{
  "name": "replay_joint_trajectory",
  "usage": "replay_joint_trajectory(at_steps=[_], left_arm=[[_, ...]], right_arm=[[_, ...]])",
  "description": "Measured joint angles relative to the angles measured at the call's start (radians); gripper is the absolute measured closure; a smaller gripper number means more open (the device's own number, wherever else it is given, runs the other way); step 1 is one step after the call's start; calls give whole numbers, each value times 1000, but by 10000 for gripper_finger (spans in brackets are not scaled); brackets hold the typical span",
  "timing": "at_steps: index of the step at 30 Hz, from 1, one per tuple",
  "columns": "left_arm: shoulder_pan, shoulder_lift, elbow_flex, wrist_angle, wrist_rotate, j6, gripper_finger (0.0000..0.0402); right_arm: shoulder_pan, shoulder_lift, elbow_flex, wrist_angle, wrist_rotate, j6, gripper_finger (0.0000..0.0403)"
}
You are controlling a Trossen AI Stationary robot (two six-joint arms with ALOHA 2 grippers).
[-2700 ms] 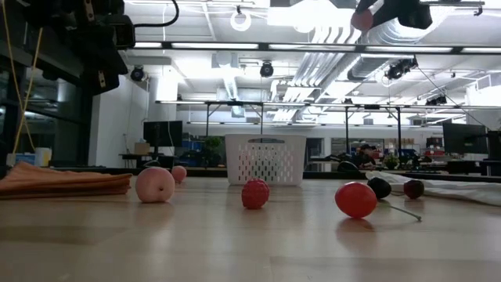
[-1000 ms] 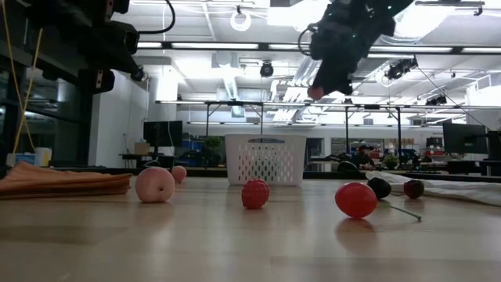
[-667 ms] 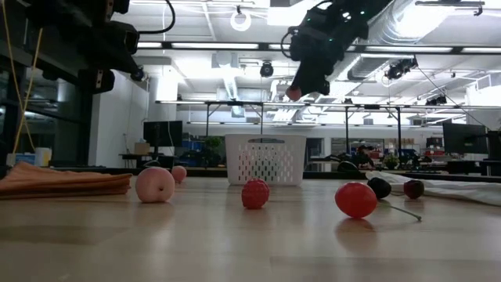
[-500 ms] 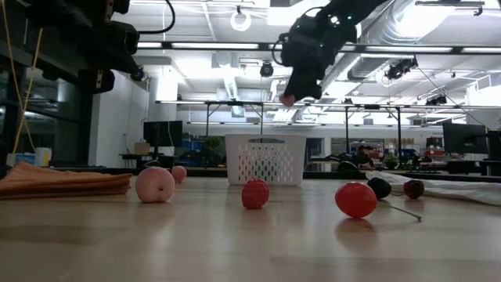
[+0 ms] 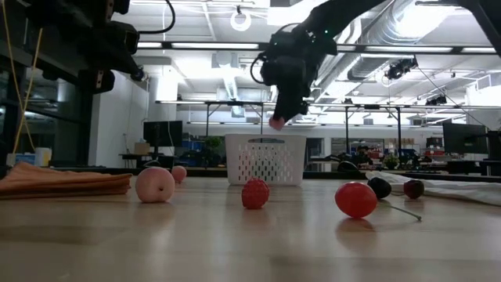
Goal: Pick and placing Produce into tupperware
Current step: Put the peach into the white bin
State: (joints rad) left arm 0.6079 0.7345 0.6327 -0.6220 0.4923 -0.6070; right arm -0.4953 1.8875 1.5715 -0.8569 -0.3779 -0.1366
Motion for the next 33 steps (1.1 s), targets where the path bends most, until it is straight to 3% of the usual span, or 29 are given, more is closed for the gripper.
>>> replay_joint_trajectory(at_steps=[13,33], left_arm=[[0,0,0,0,0,8,399],[0,0,0,0,0,8,399]], right_arm=[[26,79,0,44,109,34,270],[51,123,0,61,110,55,255]])
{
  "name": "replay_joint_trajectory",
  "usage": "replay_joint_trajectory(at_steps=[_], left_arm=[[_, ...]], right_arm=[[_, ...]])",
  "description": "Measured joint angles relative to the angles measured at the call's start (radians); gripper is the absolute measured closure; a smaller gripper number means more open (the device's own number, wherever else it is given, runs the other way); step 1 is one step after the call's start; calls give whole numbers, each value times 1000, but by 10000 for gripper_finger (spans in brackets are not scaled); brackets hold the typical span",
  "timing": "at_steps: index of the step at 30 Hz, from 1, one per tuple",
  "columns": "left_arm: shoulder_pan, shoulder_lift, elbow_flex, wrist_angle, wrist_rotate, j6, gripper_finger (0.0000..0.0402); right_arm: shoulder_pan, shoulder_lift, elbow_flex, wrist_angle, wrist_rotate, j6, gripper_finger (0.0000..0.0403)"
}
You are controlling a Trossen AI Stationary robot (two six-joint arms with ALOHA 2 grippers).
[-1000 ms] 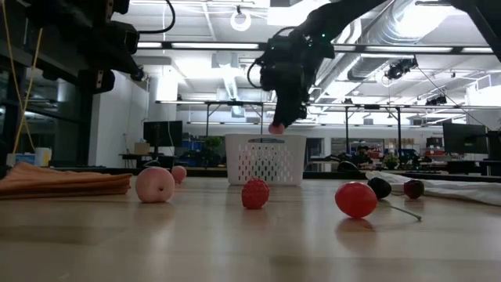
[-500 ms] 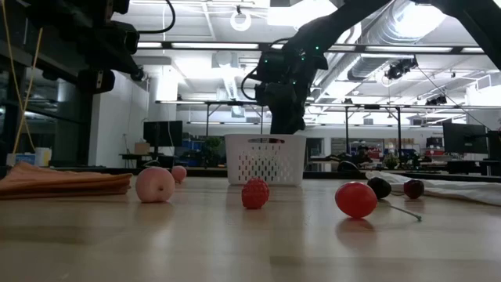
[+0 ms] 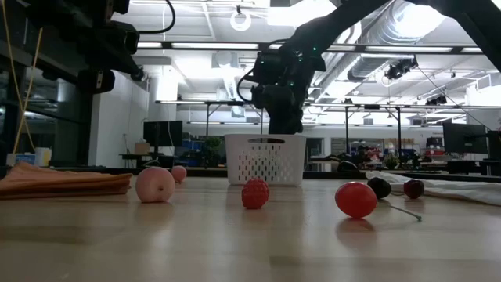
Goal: Pick and placing Produce into tupperware
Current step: Put the peach into the white bin, then put the black cherry into the white bin
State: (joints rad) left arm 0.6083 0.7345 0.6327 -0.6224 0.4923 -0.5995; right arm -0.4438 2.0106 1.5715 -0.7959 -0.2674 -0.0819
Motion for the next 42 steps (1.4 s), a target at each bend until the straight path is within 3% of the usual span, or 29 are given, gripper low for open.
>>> replay_joint_trajectory(at_steps=[7,16,31,36,42], left_arm=[[0,0,0,0,0,0,399],[0,0,0,0,0,0,399],[0,0,0,0,0,0,399],[0,0,0,0,0,0,399],[0,0,0,-1,0,0,399]], right_arm=[[0,0,0,-2,3,8,218],[0,0,7,3,4,14,215],[27,-10,274,-194,-6,-33,215],[48,-79,238,-178,1,-27,222],[47,-224,71,-86,3,37,244]])
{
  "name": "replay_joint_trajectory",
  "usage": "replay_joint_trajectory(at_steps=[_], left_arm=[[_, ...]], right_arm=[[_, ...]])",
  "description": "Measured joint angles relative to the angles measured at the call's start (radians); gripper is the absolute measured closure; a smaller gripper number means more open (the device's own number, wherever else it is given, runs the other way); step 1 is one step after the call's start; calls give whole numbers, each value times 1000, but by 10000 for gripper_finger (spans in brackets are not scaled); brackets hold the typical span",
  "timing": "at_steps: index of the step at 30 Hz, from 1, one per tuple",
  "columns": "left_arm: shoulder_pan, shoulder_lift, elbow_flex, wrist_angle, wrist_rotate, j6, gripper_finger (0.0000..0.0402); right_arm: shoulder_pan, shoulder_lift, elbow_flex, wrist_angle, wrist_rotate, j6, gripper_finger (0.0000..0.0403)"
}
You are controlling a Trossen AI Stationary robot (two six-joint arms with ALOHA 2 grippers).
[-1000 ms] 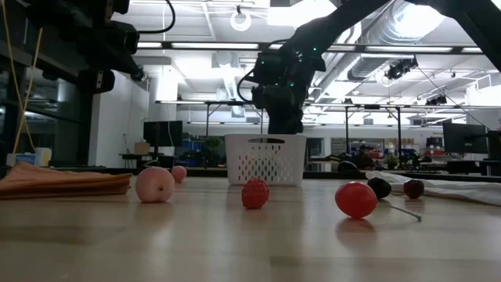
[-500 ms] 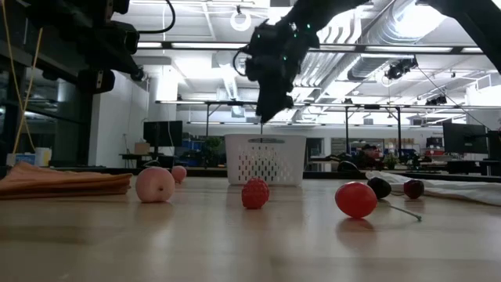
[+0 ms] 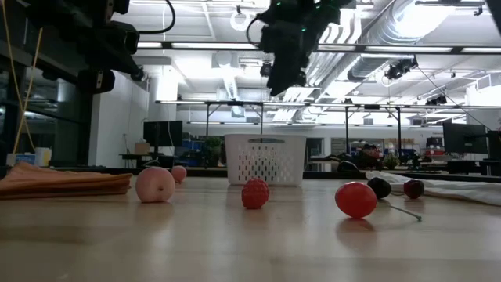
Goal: Pick and placing Produce into tupperware
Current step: Put the black cherry into the white bin
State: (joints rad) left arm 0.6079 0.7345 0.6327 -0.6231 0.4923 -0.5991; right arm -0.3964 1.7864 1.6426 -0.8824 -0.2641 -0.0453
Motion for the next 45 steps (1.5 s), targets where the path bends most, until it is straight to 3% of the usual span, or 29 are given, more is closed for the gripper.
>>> replay_joint_trajectory(at_steps=[21,31,39,45], left_arm=[[0,0,0,0,0,0,399],[0,0,0,0,0,0,399],[0,0,0,0,0,0,399],[0,0,0,0,1,-8,399]], right_arm=[[40,-600,-626,370,-12,435,253],[154,-746,-775,519,-13,545,254],[242,-819,-868,523,90,621,254],[303,-868,-983,645,110,733,254]])
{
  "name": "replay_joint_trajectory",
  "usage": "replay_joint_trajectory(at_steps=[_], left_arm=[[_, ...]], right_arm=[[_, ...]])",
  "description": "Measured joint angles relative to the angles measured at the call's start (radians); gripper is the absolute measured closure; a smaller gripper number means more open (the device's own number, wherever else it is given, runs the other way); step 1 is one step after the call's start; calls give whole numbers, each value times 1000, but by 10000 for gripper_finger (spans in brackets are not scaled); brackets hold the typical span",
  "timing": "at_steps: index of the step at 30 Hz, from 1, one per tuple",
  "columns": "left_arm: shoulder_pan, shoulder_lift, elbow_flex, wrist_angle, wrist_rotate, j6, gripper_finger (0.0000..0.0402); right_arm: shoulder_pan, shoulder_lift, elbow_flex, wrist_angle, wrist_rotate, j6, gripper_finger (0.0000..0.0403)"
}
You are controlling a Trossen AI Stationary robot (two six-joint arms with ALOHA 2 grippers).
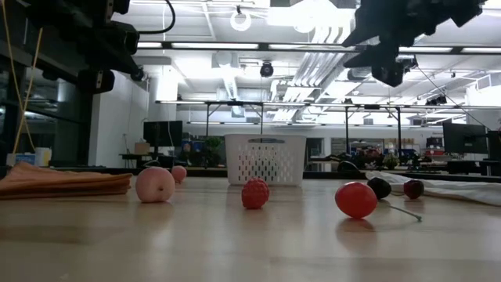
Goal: Pick and placing Produce into tupperware
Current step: Put the black cherry into the white bin
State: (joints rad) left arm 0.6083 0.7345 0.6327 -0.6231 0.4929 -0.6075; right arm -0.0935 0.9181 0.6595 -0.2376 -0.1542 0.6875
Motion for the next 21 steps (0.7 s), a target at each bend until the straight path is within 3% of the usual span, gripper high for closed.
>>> replay_joint_trajectory(at_steps=[7,13,21], left_arm=[[0,0,0,22,67,-4,399],[0,0,0,102,119,-5,399],[0,0,0,113,125,-5,399]], right_arm=[[62,-6,-7,-26,4,59,254],[146,0,64,-226,92,81,254],[245,63,146,-365,159,164,254]])
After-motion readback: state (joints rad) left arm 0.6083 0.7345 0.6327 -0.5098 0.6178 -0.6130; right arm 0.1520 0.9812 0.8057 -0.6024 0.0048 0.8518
